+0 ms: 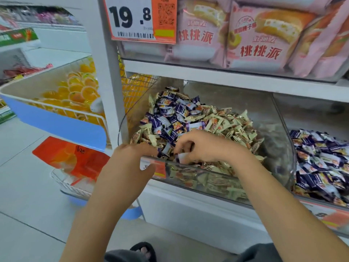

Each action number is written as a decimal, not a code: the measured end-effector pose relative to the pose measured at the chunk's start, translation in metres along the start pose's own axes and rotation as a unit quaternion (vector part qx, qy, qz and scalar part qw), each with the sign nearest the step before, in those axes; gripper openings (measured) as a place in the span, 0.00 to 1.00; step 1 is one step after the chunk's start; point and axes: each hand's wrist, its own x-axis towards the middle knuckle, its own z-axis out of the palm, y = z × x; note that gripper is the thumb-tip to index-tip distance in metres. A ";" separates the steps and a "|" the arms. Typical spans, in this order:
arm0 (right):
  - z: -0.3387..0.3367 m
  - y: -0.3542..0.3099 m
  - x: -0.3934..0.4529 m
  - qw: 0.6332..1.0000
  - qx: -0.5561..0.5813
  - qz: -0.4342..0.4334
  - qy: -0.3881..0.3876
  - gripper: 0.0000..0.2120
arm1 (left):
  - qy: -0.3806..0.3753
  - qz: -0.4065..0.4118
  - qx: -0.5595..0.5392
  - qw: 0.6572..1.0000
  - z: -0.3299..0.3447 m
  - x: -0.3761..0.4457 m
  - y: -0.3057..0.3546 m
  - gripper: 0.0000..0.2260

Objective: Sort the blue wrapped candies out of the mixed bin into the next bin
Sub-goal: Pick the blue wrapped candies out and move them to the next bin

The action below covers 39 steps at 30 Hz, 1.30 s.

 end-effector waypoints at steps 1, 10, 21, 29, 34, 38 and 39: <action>-0.004 0.001 -0.006 0.999 0.038 0.004 0.032 0.09 | 0.004 0.004 -0.002 1.000 0.001 0.000 0.001 0.12; -0.057 0.028 -0.098 0.888 0.019 0.072 0.454 0.08 | -0.086 0.105 -0.008 0.991 0.016 0.017 0.026 0.08; -0.033 0.011 -0.134 0.926 -0.017 0.024 0.376 0.15 | -0.311 0.104 0.003 0.945 0.050 0.058 0.054 0.14; -0.007 0.012 -0.072 0.993 -0.042 0.091 0.062 0.15 | -0.430 0.104 0.064 0.894 0.054 0.076 0.059 0.15; -0.007 0.020 -0.065 0.988 -0.046 0.101 0.111 0.15 | -0.442 0.083 0.008 0.893 0.061 0.085 0.058 0.08; -0.010 0.017 -0.065 0.988 0.049 0.101 0.104 0.16 | -0.345 0.105 -0.105 0.927 0.066 0.083 0.048 0.03; -0.010 0.016 -0.066 0.984 0.092 0.099 0.114 0.16 | -0.310 0.105 -0.146 0.934 0.062 0.081 0.048 0.03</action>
